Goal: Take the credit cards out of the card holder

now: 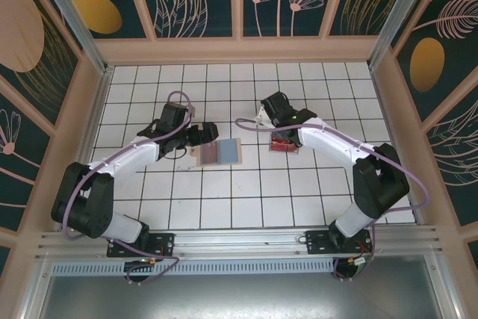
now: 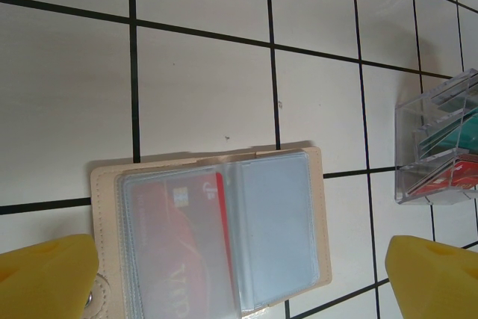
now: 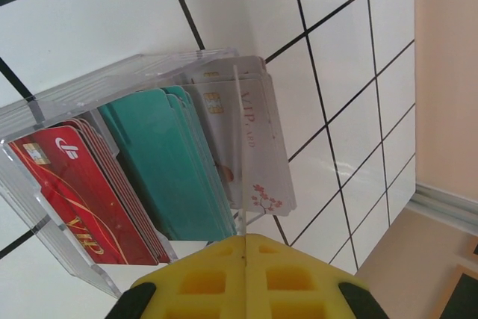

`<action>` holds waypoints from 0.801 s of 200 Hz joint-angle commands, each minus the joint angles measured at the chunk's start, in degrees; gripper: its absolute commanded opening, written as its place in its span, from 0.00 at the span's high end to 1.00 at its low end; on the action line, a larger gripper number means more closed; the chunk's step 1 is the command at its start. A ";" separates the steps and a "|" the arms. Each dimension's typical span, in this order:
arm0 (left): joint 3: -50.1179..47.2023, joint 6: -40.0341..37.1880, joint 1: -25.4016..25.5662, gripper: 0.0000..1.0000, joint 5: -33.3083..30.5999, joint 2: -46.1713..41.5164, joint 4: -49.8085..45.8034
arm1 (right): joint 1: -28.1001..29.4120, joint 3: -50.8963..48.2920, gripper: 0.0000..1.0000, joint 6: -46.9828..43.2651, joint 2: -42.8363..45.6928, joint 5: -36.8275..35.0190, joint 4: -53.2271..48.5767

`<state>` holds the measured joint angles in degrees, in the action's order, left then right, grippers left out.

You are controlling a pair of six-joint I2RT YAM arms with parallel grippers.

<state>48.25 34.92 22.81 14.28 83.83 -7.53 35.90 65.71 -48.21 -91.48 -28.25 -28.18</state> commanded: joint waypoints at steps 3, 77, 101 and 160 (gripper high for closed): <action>0.18 -1.34 -0.22 0.02 -1.06 -0.60 0.49 | -0.18 -1.20 1.00 -1.27 -1.07 0.39 0.74; -0.16 -1.21 -0.22 0.02 -1.27 -0.68 0.54 | -1.43 -2.88 1.00 -0.54 -2.16 -1.33 3.39; -0.25 -1.25 -0.22 0.02 -1.35 -0.86 0.58 | -2.32 -2.51 0.76 0.45 -2.68 -3.27 5.66; -0.34 -1.08 -0.22 0.01 -1.32 -0.86 0.41 | -4.12 0.70 0.74 3.73 -4.01 -6.05 8.83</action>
<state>48.23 34.68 22.81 13.39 83.83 -7.53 32.60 63.79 -47.16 -94.67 -31.97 -21.78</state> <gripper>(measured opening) 0.985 0.248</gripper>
